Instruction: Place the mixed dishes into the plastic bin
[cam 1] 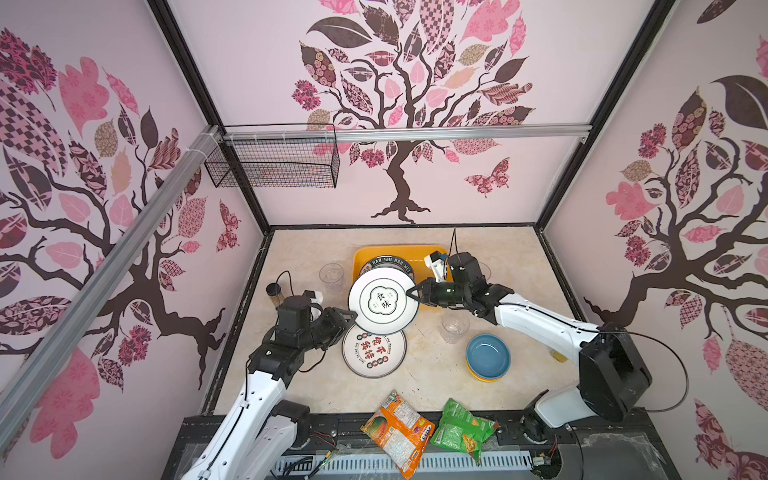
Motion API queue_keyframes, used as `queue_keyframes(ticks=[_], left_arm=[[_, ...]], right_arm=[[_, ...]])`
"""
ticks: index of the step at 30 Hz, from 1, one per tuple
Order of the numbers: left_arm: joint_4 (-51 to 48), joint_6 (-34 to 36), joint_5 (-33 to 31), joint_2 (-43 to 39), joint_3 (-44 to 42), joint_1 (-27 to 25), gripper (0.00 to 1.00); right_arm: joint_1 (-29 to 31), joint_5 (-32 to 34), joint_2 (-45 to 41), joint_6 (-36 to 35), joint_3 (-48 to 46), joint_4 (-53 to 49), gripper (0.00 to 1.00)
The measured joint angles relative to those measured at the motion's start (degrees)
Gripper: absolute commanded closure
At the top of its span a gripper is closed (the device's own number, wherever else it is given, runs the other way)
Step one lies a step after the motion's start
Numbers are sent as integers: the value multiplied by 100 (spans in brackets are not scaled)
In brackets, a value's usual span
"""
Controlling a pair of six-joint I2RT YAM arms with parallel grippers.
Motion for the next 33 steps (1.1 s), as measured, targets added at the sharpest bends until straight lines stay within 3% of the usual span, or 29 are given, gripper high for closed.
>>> queue_keyframes(ticks=[11,33], left_arm=[[-313,52,-153,-426,17,168,48],[-568,61,-175,-678,-92,282,48]], right_arm=[[-525,433,380,15,479,-81,100],[-660,1285,2212,149,1572,-258,99]])
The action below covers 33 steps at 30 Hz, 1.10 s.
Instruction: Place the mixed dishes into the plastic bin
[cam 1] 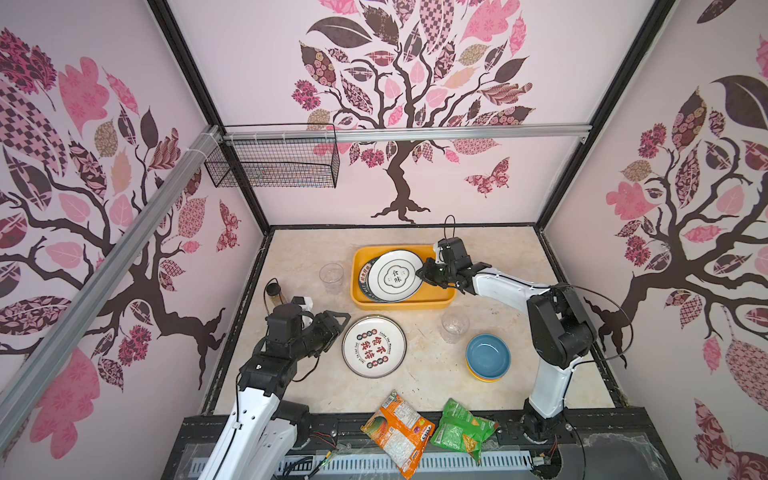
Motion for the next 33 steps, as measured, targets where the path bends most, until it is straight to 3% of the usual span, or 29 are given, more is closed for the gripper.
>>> queue_keyframes(ticks=[24,33], left_arm=[[4,-26,-2,59,-109,20,48],[24,-44,-2,173,-184,20,48]], right_arm=[[-4,162,940,186,741,-72,98],[-4,111,1095,258,931,-59,81]])
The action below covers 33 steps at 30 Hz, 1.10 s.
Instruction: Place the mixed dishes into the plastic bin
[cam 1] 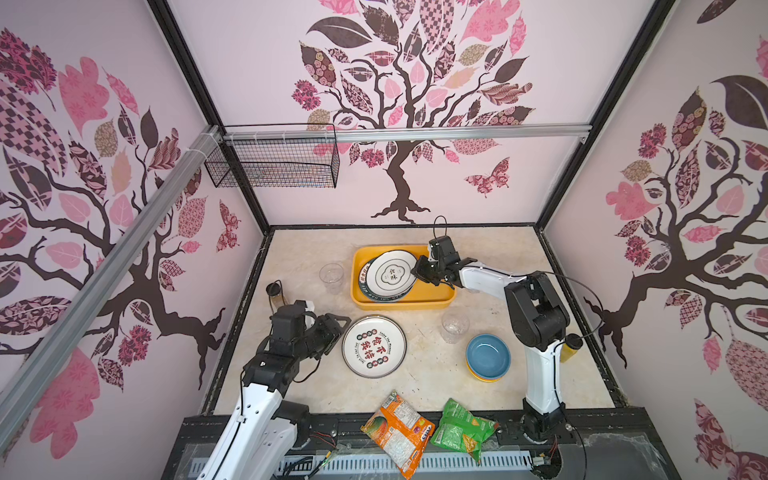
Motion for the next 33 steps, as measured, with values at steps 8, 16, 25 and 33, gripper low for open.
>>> queue_keyframes(ticks=[8,16,25,33], left_arm=[[24,0,2,37,0,9,48],[70,-22,4,61,-48,11,48],[133,-42,7,57,-114,11,48],[195,-48,7,57,-118,11,48]], right_arm=[[0,42,11,-118,177,-262,76],[0,234,11,-393,262,-675,78],[2,319,107,-573,289,-905,82],[50,321,280,-675,636,-1038,78]])
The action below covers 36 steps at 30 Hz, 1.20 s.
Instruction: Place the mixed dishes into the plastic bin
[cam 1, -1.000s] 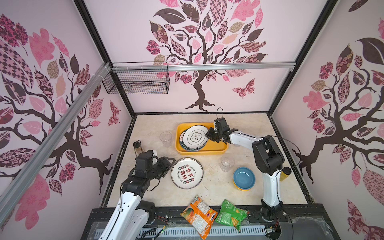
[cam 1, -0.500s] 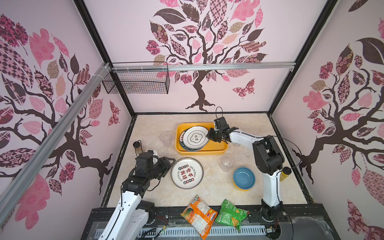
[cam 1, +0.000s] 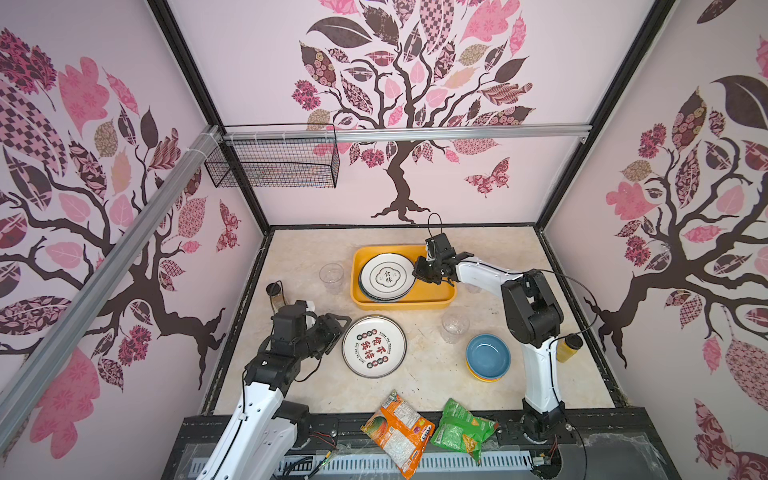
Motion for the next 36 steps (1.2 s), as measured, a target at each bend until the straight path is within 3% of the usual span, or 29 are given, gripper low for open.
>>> queue_keyframes(ticks=[11,18,25,36], left_arm=[[-22,9,-7,57,0,0,48],[-179,46,-66,184,0,24,46],[-374,278,-146,420,2,26,30],[-1012,516,-479,636,2,33,29]], right_arm=[[50,111,15,-168,76,-210,72],[63,260,-315,-286,-400,-216,63],[63,55,-1349,-382,-1165,-144,57],[153,-798,-3036,-754,-2444,20,57]])
